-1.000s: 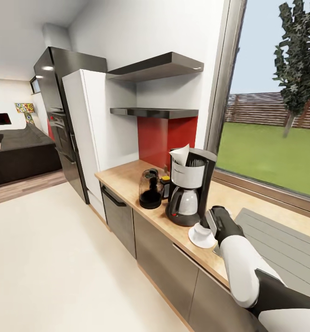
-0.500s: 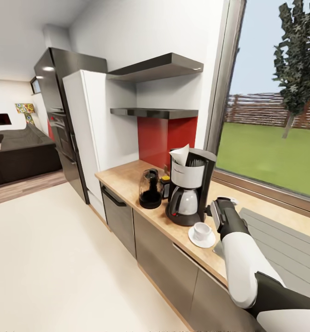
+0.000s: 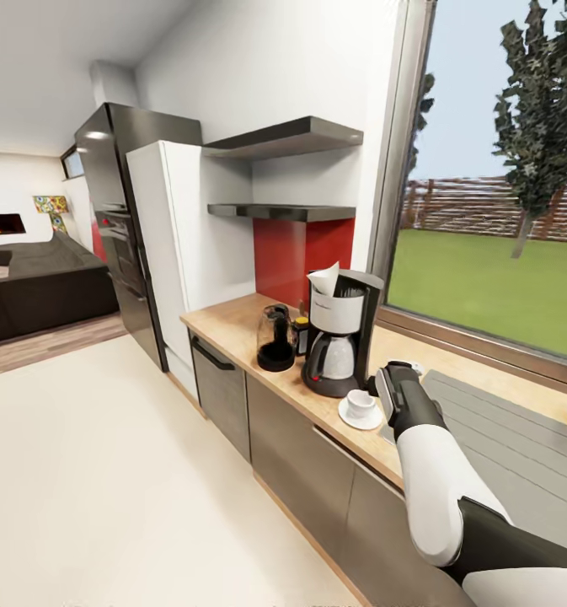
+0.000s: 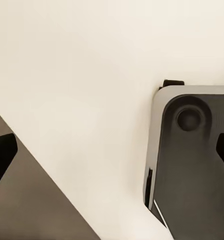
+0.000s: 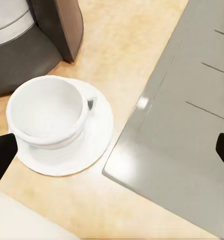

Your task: Set up a coffee station on the kitchen countertop: keep the coffee maker on the countertop, move the bottle of coffee from the kitchen shelf to the counter next to the coffee maker, place a paper coffee filter on top of the coffee maker, put the saucer next to the coffee maker with the coffee cup on the saucer, and place the electric kettle next to the coffee maker.

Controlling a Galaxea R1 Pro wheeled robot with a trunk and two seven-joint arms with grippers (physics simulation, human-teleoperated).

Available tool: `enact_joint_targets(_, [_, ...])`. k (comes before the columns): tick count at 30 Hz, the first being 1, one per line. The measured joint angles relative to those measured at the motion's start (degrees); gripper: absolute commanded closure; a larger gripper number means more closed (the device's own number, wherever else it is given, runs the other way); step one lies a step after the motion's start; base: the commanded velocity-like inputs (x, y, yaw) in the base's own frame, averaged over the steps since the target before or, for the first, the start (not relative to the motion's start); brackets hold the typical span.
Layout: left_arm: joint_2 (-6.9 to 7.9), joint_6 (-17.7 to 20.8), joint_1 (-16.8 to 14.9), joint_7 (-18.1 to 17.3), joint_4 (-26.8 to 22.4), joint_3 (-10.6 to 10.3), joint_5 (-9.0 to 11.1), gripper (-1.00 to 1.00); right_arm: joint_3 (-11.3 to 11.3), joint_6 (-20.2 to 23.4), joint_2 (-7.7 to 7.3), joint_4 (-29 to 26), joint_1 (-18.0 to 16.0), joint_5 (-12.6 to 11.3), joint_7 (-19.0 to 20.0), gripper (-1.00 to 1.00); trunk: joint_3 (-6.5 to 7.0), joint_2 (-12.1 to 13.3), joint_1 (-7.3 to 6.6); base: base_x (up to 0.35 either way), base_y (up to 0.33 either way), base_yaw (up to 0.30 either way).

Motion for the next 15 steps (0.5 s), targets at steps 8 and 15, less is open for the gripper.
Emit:
enact_joint_targets(8, [0.0,0.1,0.0,0.0,0.0,0.0,0.0,-1.0,1.0,-0.1,0.01,0.1,0.0,0.0,0.1,-1.0,0.09,0.0,0.0,-0.012,0.0,0.07])
enact_joint_targets(15, [0.0,0.1,0.0,0.0,0.0,-0.1,0.0,-1.0,5.9,-2.4,0.0,5.1,0.0,-0.1,0.2,-1.0,0.1,0.0,0.0,0.0,0.0,0.264])
